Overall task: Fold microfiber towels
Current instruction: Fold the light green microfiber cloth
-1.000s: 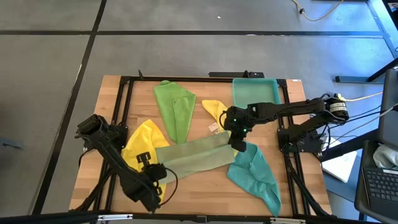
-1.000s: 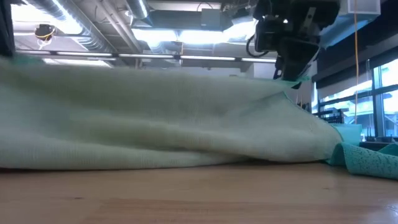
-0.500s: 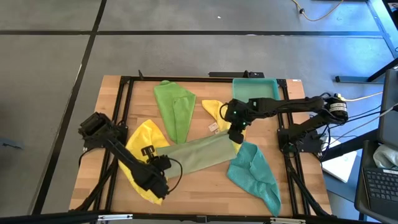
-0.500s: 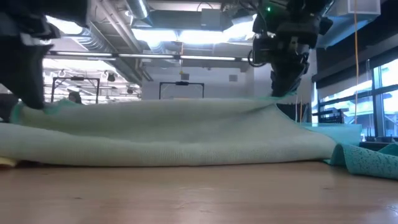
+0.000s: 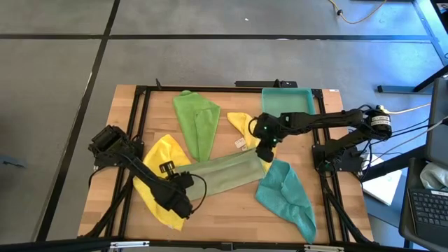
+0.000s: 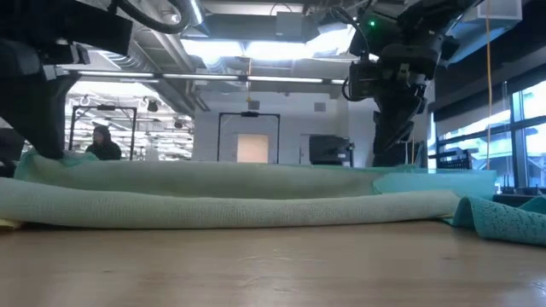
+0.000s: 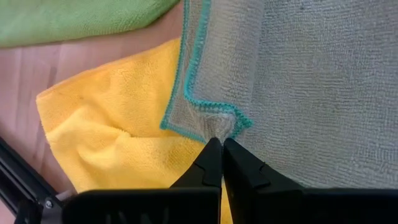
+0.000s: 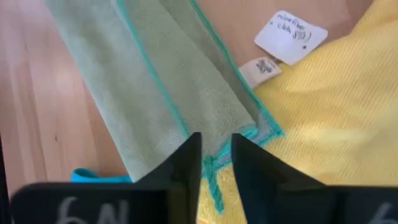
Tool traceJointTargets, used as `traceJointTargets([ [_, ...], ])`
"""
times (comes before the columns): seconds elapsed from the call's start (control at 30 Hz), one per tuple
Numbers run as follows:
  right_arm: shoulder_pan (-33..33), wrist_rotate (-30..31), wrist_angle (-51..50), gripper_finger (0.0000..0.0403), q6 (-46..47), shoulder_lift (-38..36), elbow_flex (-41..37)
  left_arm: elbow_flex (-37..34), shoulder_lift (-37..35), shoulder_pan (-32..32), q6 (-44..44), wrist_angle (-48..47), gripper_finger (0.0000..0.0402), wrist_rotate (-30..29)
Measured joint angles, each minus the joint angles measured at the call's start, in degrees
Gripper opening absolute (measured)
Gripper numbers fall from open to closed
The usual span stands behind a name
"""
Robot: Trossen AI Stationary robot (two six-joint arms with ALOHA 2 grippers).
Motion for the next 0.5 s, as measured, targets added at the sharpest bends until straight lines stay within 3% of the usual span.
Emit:
traceJointTargets([
  [0.23,0.0,0.5,0.8,0.0156,0.1,0.0,0.0,0.0,0.0,-0.8,0.0,-1.1,0.0030,0.0],
  [0.5,0.0,-1.6,-1.2,0.0165,2.9,0.0,0.0,0.0,0.0,0.5,-0.1,-5.8,0.0063,-3.2],
])
